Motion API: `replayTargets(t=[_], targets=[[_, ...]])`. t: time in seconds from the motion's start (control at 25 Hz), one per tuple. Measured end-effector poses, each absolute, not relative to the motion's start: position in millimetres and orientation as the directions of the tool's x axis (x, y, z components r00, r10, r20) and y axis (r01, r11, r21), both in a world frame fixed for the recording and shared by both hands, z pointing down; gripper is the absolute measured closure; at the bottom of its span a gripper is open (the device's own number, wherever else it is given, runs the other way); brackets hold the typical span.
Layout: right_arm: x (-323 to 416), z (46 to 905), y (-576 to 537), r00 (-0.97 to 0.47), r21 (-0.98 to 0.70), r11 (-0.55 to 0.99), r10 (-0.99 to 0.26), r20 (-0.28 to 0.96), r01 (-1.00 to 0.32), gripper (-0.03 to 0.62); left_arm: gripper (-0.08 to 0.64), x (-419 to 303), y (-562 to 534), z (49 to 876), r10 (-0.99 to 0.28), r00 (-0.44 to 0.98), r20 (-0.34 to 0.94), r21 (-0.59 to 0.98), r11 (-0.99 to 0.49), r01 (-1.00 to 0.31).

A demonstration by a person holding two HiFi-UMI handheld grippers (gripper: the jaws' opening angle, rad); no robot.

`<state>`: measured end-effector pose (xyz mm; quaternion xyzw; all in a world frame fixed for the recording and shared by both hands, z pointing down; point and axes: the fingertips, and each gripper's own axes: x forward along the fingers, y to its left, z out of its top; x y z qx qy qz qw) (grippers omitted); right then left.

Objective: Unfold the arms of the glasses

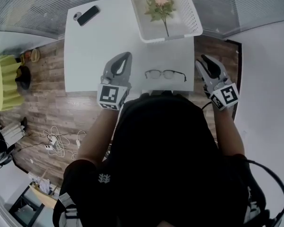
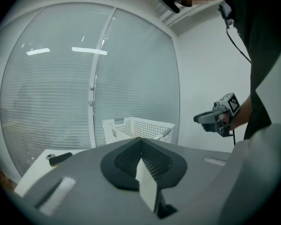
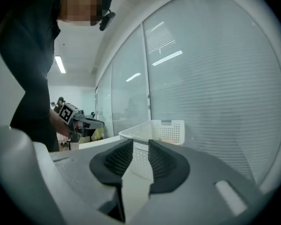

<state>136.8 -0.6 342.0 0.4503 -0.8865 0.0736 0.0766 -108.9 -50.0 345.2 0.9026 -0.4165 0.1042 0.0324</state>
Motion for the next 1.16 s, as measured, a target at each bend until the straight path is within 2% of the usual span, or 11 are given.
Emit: replayTargets(t=[0.08,0.12,0.36,1.16], targets=[[152,348,3,-0.543,-0.097,0.535,-0.820,0.180,-0.839,0.516,0.554,-105,-50,351,-0.750,0.620,0.230,0.007,-0.635,-0.772],[158,354,4,-0.523,-0.106,0.512,-0.833,0.179,-0.852,0.592,0.554,-103,-49,355,-0.751,0.615,0.242,0.008,-0.632,-0.775],[182,379,6,-0.467,-0.152,0.444,-0.864,0.191,-0.883,0.592,0.554,-85,-39,367,-0.732,0.620,0.284,-0.043,-0.656,-0.754],[184,383,-5,-0.558,-0.160,0.536,-0.812,0.172,-0.829,0.592,0.554,-70,-32,377,-0.758,0.554,0.345,-0.095,-0.615,-0.783]])
